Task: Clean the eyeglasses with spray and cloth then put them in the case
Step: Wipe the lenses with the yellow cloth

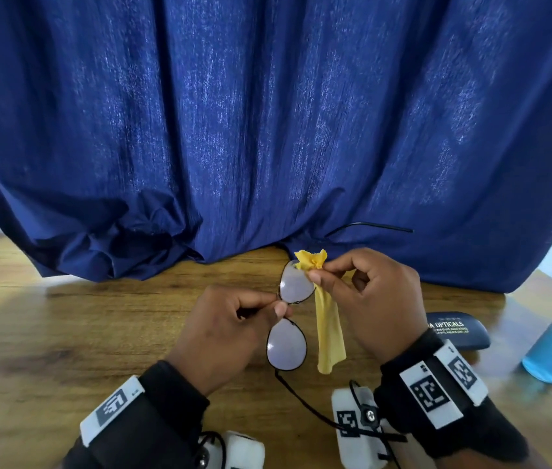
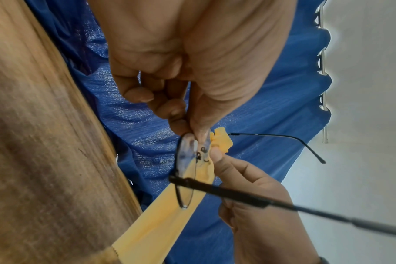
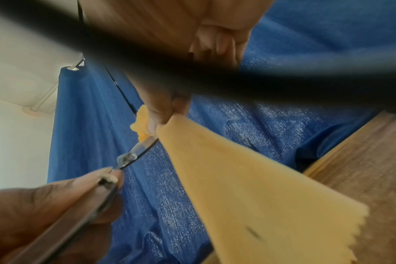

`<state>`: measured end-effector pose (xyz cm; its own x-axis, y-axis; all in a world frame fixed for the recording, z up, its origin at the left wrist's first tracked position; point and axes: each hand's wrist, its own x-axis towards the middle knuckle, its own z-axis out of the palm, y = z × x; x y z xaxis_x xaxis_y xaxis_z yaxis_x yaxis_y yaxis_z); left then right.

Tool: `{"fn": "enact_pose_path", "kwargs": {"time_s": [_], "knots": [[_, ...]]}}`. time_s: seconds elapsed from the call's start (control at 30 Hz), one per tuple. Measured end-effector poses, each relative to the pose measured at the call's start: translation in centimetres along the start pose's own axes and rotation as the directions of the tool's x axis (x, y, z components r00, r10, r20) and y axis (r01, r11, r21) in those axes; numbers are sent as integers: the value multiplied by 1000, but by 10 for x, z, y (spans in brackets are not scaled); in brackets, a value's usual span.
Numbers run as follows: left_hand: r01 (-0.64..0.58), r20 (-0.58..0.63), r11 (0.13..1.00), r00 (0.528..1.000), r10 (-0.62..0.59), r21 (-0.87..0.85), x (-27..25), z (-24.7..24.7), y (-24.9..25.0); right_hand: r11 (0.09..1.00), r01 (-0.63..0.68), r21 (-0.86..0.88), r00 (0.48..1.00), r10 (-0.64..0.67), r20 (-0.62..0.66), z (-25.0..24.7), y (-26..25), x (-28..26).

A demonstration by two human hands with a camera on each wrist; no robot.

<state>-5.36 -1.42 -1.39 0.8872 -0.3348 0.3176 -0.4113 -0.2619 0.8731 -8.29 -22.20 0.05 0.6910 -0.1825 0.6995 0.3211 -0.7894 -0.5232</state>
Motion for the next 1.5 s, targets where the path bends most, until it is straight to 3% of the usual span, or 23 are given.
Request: {"fn": "enact_pose_path", "kwargs": {"time_s": [0.27,0.4,0.63,0.83,0.97,1.17,1.4,1.5], "knots": [[-16,-41,1000,999,17,13,0,-4,-1,987,163,17,976,-164,143,8,-2,-3],[-32,19,998,999,32,44,-2,2,0,977,200,77,965,-210,156,8,-2,-2],[-20,65,1000,998,18,20,-5,16,1,986,150,-72,989,-151,-5,4,-2,-2],[-44,25,999,999,44,21,-5,10,2,963,253,90,948,-265,175,10,-7,-5],[-33,7,998,999,32,45,-5,10,1,958,269,101,928,-286,239,6,-5,-2],[4,32,1000,999,-5,14,-5,7,2,968,244,-55,966,-238,100,-2,3,3],[-61,34,993,998,58,99,-2,5,0,950,303,78,908,-313,277,2,-3,1],[-78,44,983,996,71,167,-1,7,-4,943,327,60,885,-328,330,-1,-1,1]]}}
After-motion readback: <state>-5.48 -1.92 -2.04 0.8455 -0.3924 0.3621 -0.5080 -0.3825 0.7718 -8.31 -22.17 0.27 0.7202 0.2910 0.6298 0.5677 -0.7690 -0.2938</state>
